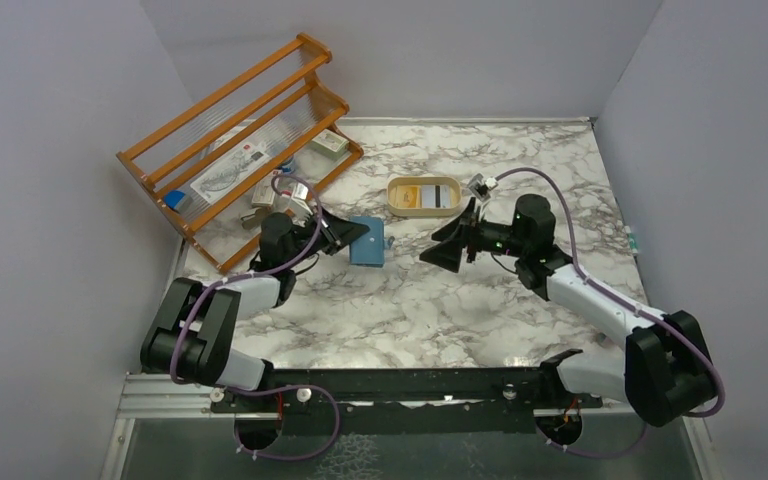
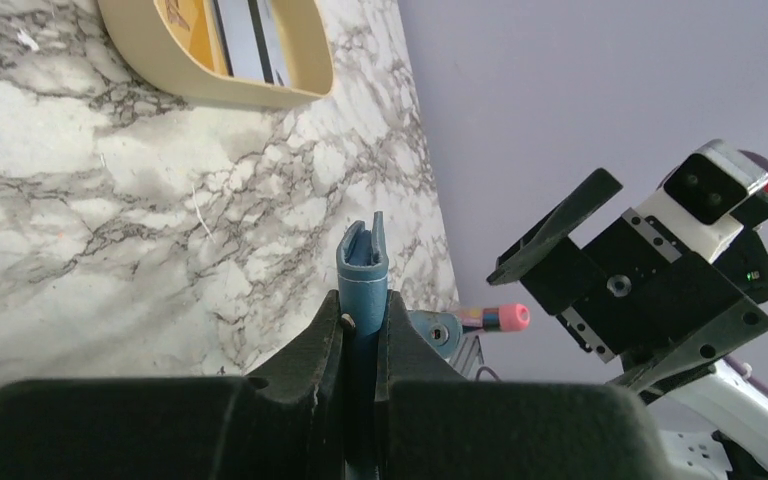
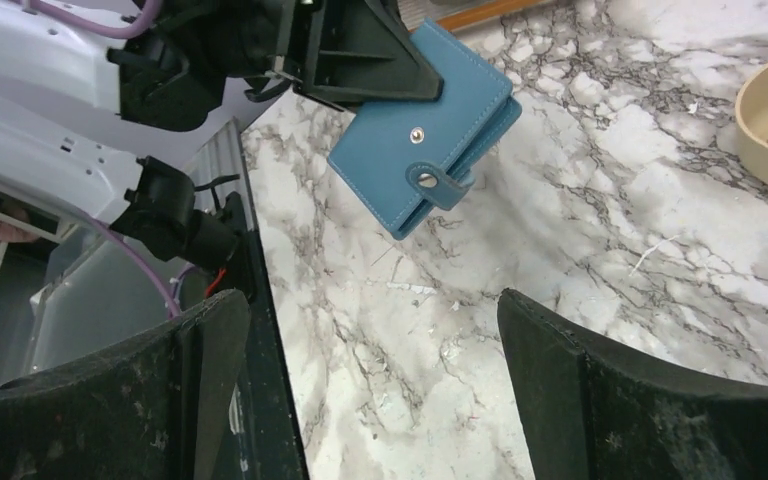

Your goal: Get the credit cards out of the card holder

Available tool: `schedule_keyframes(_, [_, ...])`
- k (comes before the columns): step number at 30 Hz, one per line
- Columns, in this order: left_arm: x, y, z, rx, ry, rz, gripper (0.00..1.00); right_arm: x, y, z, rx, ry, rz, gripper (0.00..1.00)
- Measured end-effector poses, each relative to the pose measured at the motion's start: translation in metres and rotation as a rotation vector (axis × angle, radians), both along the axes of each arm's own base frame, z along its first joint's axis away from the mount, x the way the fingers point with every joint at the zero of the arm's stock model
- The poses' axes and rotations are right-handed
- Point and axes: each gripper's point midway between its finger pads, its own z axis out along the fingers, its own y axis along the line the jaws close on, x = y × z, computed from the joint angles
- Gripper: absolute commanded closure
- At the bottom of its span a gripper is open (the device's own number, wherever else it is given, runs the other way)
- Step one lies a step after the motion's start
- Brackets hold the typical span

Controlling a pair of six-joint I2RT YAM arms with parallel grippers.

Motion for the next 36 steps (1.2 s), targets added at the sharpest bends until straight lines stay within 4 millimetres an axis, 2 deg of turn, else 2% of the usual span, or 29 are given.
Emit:
schedule_keyframes(2, [0.002,0.001,0.005,0.003,-0.022,0.019,1.0,0.003,0.006,-0.002,-0.02,0.007,-0.042,0.0])
schedule_keyframes(5, [0.004,-0.001,0.014,0.009,-0.053,0.049,1.0,-0.002,0.026,-0.012,-0.058,0.024,-0.053,0.0])
schedule_keyframes(8, [0.001,-0.009,0.022,0.019,-0.077,0.065,1.0,-0.004,0.042,-0.03,-0.101,0.062,-0.073,0.0])
schedule_keyframes(13, [-0.001,-0.011,0.036,0.016,-0.11,0.112,1.0,0.007,0.049,-0.045,-0.103,0.121,-0.126,0.0])
schedule_keyframes(19, [0.003,-0.009,0.041,0.012,-0.113,0.161,1.0,0.021,0.06,-0.047,-0.029,0.139,-0.151,0.01])
schedule_keyframes(27, [-0.004,-0.021,0.033,0.015,-0.082,0.138,1.0,0.028,0.07,-0.051,0.085,0.144,-0.152,0.13])
schedule_keyframes(33, [-0.005,-0.023,0.033,0.014,-0.077,0.133,1.0,0.03,0.071,-0.036,0.173,0.112,-0.154,0.19])
schedule_keyframes(36, [-0.004,-0.023,0.033,0.014,-0.077,0.137,1.0,0.03,0.07,-0.027,0.208,0.092,-0.157,0.29])
